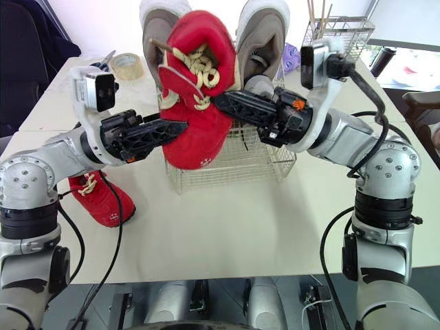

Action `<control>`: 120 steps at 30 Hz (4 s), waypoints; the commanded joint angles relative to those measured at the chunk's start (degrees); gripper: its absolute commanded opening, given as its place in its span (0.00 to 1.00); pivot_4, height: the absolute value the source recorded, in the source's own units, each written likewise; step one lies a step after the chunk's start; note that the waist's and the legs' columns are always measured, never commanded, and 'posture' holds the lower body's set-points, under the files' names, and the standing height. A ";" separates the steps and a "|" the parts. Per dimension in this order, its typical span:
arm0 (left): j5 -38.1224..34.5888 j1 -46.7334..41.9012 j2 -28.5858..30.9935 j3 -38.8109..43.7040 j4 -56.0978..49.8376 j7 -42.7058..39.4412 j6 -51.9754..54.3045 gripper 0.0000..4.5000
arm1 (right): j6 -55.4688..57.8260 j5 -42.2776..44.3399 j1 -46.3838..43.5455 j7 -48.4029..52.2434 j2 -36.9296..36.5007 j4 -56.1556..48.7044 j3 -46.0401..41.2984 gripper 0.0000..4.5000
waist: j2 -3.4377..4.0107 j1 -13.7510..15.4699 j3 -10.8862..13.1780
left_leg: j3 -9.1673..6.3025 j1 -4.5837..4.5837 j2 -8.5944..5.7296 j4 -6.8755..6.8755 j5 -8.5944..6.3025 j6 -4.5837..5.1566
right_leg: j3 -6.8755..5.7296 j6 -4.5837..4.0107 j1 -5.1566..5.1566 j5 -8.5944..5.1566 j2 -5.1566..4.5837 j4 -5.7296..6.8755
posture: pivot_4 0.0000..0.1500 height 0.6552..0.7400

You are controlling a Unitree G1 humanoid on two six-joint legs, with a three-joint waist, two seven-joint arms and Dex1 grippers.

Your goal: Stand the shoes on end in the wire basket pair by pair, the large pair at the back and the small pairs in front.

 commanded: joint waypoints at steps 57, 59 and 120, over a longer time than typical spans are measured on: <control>-7.14 10.74 8.69 7.47 -5.18 3.55 0.84 0.71 | -31.13 -45.50 7.73 35.09 -7.59 27.06 2.31 0.77 | -0.13 0.07 -0.04 | -0.08 0.37 0.01 0.04 0.00 -0.03 | -0.05 0.00 0.48 0.00 -0.04 -0.06 | 1.00 1.00; -6.65 10.78 8.35 7.37 -5.06 3.33 0.71 0.71 | -29.09 -44.59 8.93 34.11 -8.41 24.34 1.75 0.77 | -0.14 0.09 -0.04 | -0.09 0.36 0.00 0.04 0.00 -0.03 | -0.06 0.00 0.48 0.00 -0.04 -0.06 | 1.00 1.00; 6.77 4.98 -4.11 1.31 3.43 -3.44 -1.91 0.71 | -3.83 -48.64 21.46 -18.77 4.76 -28.07 1.14 0.00 | -0.22 0.22 -0.08 | -0.09 0.11 -0.02 0.03 0.00 -0.02 | -0.07 0.01 0.21 -0.01 -0.02 -0.04 | 1.00 1.00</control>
